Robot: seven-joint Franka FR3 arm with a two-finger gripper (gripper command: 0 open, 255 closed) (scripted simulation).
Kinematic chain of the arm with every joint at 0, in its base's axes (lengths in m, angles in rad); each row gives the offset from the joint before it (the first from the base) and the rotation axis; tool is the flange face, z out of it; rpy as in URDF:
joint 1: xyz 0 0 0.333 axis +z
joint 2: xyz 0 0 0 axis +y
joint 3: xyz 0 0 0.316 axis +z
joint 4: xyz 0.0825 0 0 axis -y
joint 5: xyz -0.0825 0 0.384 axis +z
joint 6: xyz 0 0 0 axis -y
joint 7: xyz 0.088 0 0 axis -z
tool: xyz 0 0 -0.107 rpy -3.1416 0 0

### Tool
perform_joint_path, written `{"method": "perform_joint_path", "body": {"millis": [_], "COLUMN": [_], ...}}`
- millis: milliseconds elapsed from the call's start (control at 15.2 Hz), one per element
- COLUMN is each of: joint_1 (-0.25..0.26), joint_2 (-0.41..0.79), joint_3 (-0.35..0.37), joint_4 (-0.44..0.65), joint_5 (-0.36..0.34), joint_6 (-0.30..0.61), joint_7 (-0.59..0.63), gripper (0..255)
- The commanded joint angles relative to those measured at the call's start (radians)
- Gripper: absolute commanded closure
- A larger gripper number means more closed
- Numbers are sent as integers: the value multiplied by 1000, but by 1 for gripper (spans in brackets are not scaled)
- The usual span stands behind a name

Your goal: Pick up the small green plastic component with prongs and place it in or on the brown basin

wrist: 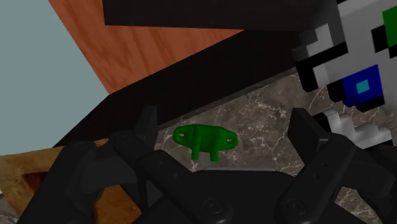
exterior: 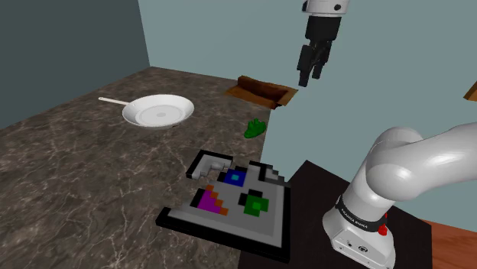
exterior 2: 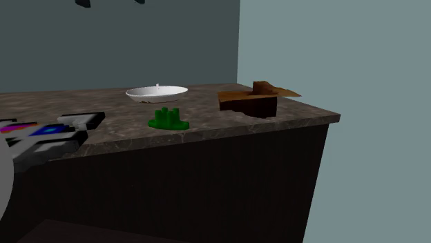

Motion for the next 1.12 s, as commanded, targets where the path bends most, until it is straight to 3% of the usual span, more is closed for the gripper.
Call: {"method": "perform_joint_path", "body": {"millis": [0,528,1056], "joint_1": [0,6,18], "joint_2": [0,158,402], "joint_3": [0,-28,-54], "joint_4": [0,-117,-138], "joint_5": [0,7,30], "joint_6": [0,301,592], "joint_7": [0,-29,-68], "gripper": [0,0,0]}}
